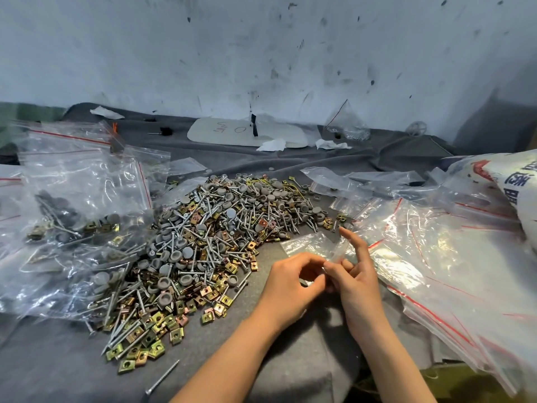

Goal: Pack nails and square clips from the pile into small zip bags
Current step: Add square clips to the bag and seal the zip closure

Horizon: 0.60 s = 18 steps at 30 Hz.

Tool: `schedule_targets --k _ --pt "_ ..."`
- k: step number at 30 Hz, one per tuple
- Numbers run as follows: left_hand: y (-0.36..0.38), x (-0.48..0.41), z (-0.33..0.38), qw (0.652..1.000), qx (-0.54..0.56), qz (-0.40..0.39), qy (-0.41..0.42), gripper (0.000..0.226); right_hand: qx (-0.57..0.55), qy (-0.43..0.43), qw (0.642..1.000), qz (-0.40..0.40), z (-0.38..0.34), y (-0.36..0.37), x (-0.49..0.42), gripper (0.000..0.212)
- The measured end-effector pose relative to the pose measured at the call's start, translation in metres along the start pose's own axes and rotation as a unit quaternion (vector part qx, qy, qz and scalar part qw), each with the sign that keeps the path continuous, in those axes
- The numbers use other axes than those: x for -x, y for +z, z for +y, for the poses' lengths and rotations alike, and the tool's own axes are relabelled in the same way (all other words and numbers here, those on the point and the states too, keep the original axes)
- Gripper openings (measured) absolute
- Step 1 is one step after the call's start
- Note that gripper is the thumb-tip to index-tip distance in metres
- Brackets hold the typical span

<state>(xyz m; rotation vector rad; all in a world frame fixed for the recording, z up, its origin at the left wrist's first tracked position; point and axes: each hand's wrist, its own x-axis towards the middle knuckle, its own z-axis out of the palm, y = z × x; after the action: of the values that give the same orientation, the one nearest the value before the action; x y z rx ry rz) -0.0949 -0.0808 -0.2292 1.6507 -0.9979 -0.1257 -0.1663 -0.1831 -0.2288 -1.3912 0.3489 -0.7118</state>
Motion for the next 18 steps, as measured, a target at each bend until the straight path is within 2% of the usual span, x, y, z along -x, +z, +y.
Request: schedule_targets --k 5,8,10,12,15,18 --pt "0.0 0.0 -0.001 1.0 0.002 0.011 -0.008 0.022 -0.019 -0.001 1.0 -0.017 -0.002 -0.003 0.002 0.061" --pt "0.0 -0.001 -0.002 0.999 -0.004 0.042 -0.023 0.029 0.016 -0.006 1.0 -0.004 -0.002 -0.007 0.004 0.063" --pt "-0.002 -0.001 -0.004 0.997 -0.019 0.066 -0.021 0.031 0.077 -0.02 0.996 0.032 -0.002 -0.007 0.005 0.06" --pt "-0.003 -0.001 -0.005 0.997 -0.061 0.038 0.006 0.024 0.162 -0.053 0.983 0.07 -0.005 -0.005 0.004 0.051" --pt "-0.002 0.001 -0.005 0.993 -0.103 -0.018 0.06 0.014 0.309 -0.112 0.94 0.094 -0.009 -0.005 -0.001 0.05" --pt "0.001 0.002 -0.003 0.991 -0.106 -0.026 0.075 0.014 0.364 -0.154 0.911 0.118 -0.012 -0.01 -0.009 0.036"
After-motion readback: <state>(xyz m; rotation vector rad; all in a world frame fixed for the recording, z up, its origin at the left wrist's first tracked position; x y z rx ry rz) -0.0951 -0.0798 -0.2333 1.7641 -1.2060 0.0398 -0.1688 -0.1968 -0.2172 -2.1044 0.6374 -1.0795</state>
